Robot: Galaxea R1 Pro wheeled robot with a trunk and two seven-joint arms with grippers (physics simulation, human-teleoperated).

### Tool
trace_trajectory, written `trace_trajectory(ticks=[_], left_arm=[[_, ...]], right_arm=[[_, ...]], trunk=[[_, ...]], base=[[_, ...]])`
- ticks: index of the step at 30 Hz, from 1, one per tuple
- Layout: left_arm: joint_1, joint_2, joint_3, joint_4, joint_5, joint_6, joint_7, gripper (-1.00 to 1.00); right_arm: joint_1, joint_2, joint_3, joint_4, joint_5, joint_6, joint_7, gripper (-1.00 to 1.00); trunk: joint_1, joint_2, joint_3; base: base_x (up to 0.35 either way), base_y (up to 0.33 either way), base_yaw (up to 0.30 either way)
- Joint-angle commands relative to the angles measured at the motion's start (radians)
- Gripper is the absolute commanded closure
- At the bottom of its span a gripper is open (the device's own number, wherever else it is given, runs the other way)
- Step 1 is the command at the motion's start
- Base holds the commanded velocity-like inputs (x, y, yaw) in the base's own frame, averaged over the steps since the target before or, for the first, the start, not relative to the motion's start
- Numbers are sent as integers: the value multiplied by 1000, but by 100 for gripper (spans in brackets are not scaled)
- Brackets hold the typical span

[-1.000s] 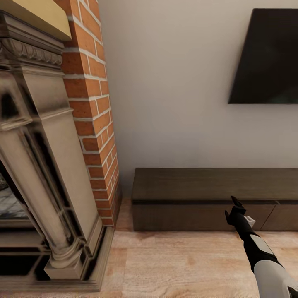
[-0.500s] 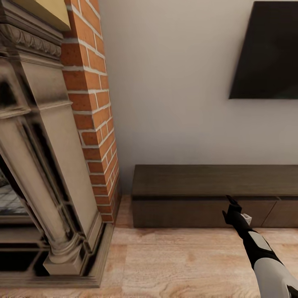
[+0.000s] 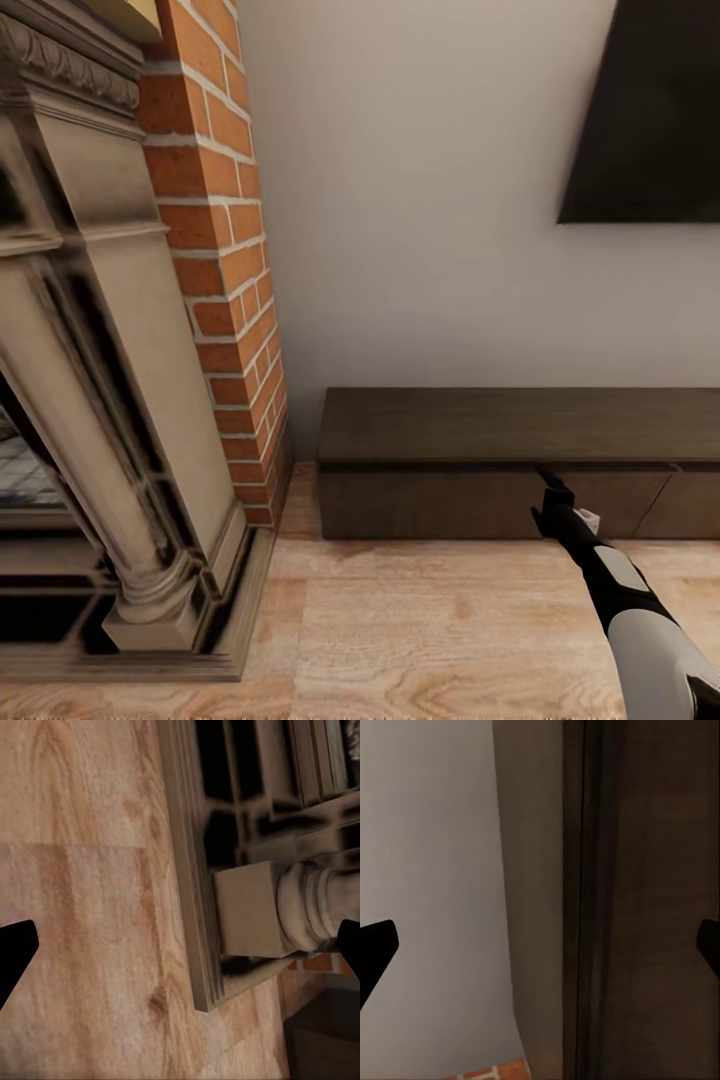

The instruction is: Place each of the two pumpkins and all three candles from the living room inside a cabinet in the living room (use any cabinet), then make sure every cabinet is closed, and position the cauldron so it is next to a table in the living room.

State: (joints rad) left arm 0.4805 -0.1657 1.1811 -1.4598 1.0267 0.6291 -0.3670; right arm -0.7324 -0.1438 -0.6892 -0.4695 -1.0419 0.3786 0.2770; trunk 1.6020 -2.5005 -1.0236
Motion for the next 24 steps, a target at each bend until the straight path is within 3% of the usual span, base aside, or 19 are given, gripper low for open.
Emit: trace_trajectory(ticks=[1,12,16,24], left_arm=[[0,0,2,0,6,8,0,-100],[0,0,1,2,6,7,0,-100],[0,1,2,8,6,7,0,-100],[0,1,2,13,6,7,-1,-100]], right_arm=[[-1,0,-6,0,-5,8,1,-100],[2,4,-9,-41,-8,19,-1,-100],[6,4,-12,-127,-42,23,-3,-100],[7,-1,-11,-157,-106,25,-3,-100]], trunk=[[0,-1,-5],[5,-3,-47],[7,-4,-63],[11,-6,-94]], base=[[0,0,0],[0,0,0],[0,0,0],[0,0,0]])
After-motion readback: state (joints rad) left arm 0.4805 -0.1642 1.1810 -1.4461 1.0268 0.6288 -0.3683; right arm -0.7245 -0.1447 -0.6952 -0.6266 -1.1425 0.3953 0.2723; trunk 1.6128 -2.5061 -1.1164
